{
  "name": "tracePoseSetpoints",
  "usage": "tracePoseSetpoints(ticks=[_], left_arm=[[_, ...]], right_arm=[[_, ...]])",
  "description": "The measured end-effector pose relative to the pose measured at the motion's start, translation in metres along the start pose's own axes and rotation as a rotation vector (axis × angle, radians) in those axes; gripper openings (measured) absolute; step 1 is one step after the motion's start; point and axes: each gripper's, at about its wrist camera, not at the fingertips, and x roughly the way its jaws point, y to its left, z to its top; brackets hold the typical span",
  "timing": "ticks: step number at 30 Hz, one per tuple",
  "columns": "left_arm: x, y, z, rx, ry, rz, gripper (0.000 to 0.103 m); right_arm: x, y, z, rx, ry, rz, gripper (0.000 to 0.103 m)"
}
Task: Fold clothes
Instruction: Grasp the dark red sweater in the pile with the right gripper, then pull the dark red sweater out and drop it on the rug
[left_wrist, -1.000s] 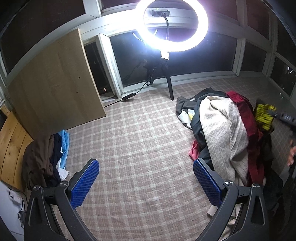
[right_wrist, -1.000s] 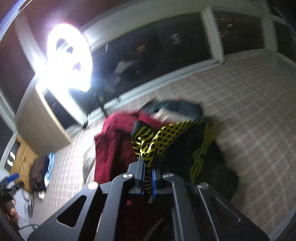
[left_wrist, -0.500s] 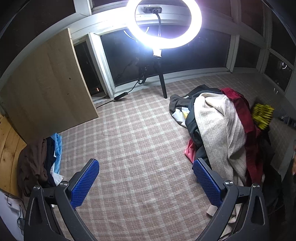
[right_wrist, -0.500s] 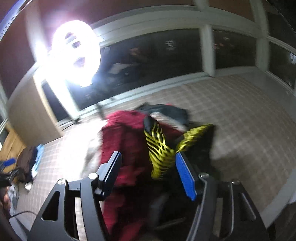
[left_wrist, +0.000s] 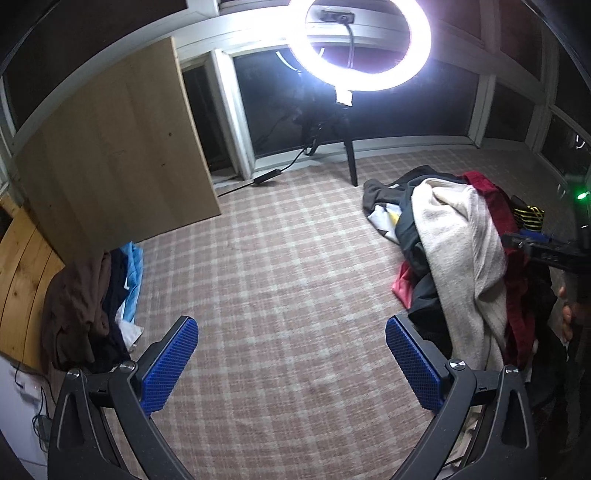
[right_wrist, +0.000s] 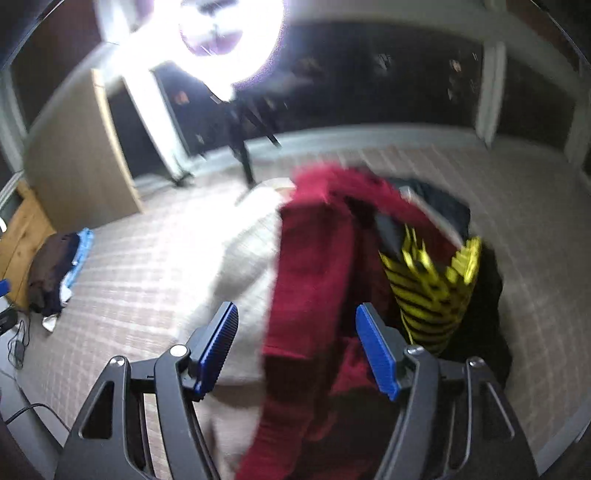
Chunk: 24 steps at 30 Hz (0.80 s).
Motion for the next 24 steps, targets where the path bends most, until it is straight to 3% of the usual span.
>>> tracePoseSetpoints(ticks=[2,4,5,7,12,16,21,24], left_arm=[[0.001,0.004,-0.003,-0.004,0.004,0.001,0.102],[0.002,0.008,-0.005,-0.006,0.008,-0.002,0.102],[0.002,0.01,-0.006,-0.006,0.008,-0.007,0.102],[0.001,0.015,-0.005,-0.008,0.005,-0.016,0.102],[-0.008,0.038,-0.002,-0.016,-0.028,-0.045,0.102],[-0.021,0.064,0.0,-0.02,-0.07,-0.055,0.102],[-0.04,0.11,-0.004,-0.042,-0.124,-0.048,0.102],[-0.052,0.14,-0.008,-0.056,-0.157,-0.038,0.102]], right_arm=[[0.018,-0.011,-0.007,0.025,0.04,0.003,0.061],[0.019,-0.021,-0.009,0.059,0.019,0.089,0.045],[0.015,-0.026,-0.009,0.086,0.013,0.12,0.031],[-0.003,-0.038,-0.005,0.142,-0.022,0.166,0.016],[-0.063,-0.064,0.009,0.266,-0.151,0.248,0.011],[-0.12,-0.061,0.019,0.279,-0.253,0.249,0.009],[-0.179,0.009,0.037,0.167,-0.329,0.297,0.009],[-0.196,0.068,0.049,0.075,-0.345,0.395,0.007]])
